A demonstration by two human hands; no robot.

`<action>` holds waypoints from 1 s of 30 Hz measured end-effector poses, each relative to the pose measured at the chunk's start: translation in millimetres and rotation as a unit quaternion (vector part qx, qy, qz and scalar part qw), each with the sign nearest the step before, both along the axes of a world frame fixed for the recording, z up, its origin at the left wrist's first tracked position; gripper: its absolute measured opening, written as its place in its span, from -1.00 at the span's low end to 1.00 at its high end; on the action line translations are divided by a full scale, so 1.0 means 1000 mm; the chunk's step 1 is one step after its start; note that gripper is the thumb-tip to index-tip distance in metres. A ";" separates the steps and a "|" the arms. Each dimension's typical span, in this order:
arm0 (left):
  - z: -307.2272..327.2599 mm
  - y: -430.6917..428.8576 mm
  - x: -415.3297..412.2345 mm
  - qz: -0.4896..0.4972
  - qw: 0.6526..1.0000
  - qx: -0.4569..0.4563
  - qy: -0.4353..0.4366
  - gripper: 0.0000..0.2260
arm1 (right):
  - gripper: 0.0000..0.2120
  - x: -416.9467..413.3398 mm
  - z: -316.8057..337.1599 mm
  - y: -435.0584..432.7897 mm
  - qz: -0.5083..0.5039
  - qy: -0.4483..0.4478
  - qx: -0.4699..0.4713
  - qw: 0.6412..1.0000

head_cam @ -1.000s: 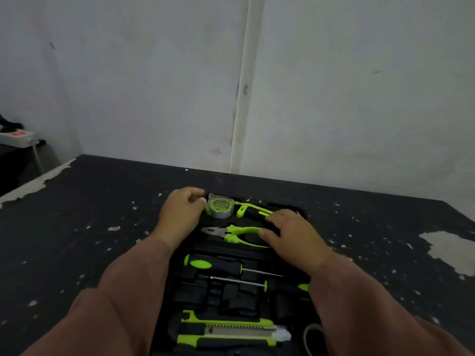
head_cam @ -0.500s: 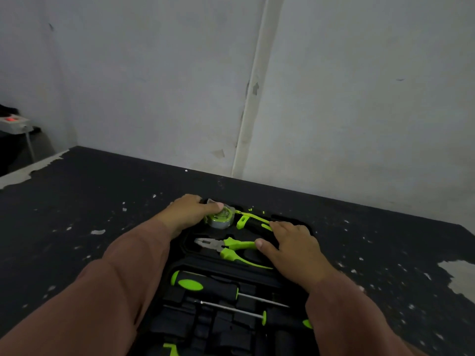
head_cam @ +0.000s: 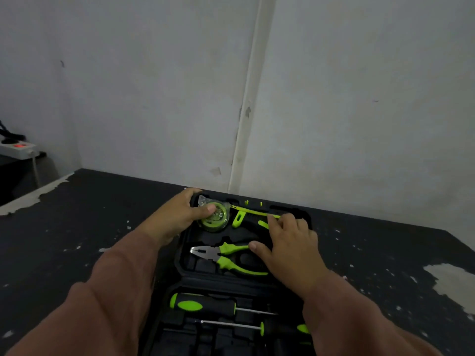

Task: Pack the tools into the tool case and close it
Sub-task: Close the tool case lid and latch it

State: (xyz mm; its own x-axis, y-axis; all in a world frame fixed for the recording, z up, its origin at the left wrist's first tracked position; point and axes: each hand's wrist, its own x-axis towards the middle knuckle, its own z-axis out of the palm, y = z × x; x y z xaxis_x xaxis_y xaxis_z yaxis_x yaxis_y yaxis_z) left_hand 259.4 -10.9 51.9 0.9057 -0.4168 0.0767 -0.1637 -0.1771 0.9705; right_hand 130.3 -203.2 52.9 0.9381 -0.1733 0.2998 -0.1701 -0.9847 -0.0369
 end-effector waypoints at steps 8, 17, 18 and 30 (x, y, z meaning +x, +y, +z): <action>0.033 0.022 -0.047 -0.010 0.992 -0.008 -0.122 -0.65 | -0.33 -0.038 0.044 0.010 0.022 0.008 0.045 0.999; 0.057 0.055 -0.102 -0.048 0.955 0.115 -0.269 -0.51 | -0.29 -0.096 0.047 0.042 0.069 -0.059 0.426 0.900; 0.059 0.057 -0.109 -0.052 0.945 0.140 -0.292 -0.50 | -0.29 -0.102 0.046 0.047 0.069 -0.073 0.477 0.873; 0.030 0.080 -0.215 -0.050 0.856 0.265 -0.442 -0.44 | -0.77 -0.184 0.019 0.092 0.045 -0.194 0.932 0.303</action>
